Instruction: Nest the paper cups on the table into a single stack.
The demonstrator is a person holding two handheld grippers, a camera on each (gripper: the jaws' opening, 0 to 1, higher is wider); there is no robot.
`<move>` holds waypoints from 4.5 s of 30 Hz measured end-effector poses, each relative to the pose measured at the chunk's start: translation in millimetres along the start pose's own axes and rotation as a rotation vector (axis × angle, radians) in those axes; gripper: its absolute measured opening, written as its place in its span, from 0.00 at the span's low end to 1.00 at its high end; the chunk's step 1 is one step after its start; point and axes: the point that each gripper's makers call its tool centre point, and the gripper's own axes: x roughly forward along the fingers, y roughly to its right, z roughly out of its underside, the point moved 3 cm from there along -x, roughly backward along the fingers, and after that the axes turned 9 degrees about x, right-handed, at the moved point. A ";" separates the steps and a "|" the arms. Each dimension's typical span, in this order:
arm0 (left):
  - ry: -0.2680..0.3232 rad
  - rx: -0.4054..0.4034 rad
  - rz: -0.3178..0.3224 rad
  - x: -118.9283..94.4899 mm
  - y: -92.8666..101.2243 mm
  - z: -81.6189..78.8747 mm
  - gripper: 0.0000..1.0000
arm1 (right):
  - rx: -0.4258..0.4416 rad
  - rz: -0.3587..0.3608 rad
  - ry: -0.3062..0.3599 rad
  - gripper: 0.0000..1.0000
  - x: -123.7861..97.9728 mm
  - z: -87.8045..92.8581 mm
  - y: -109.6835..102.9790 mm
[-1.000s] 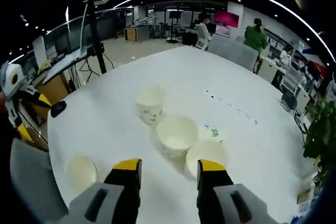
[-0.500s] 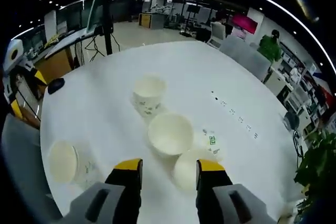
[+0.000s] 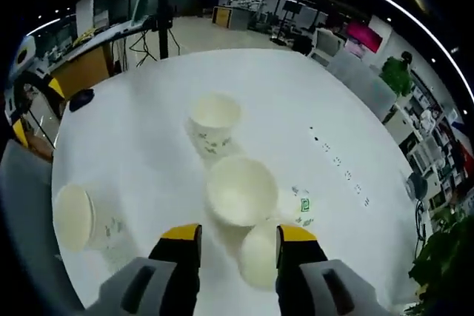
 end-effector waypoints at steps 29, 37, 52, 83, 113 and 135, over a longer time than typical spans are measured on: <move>-0.015 -0.027 -0.002 -1.4 -5.8 7.0 0.58 | 0.096 -0.011 -0.112 0.06 29.4 26.8 16.0; -0.022 -0.018 0.008 4.1 -7.2 8.4 0.57 | 0.087 -0.001 -0.106 0.00 27.1 29.2 10.9; -0.002 -0.019 0.010 -1.1 3.6 -1.0 0.57 | 0.047 0.030 -0.071 0.00 -1.4 36.5 4.1; 0.041 -0.002 0.022 0.8 0.2 -7.3 0.57 | 0.031 0.038 -0.011 0.00 -68.6 34.7 -19.7; 0.061 0.017 0.033 -1.9 4.1 -10.3 0.61 | -0.136 -0.110 0.029 0.00 -100.6 -8.3 -101.5; 0.059 0.013 0.042 -4.5 6.7 -9.5 0.62 | -0.265 -0.271 -0.012 0.00 -98.1 -16.2 -172.1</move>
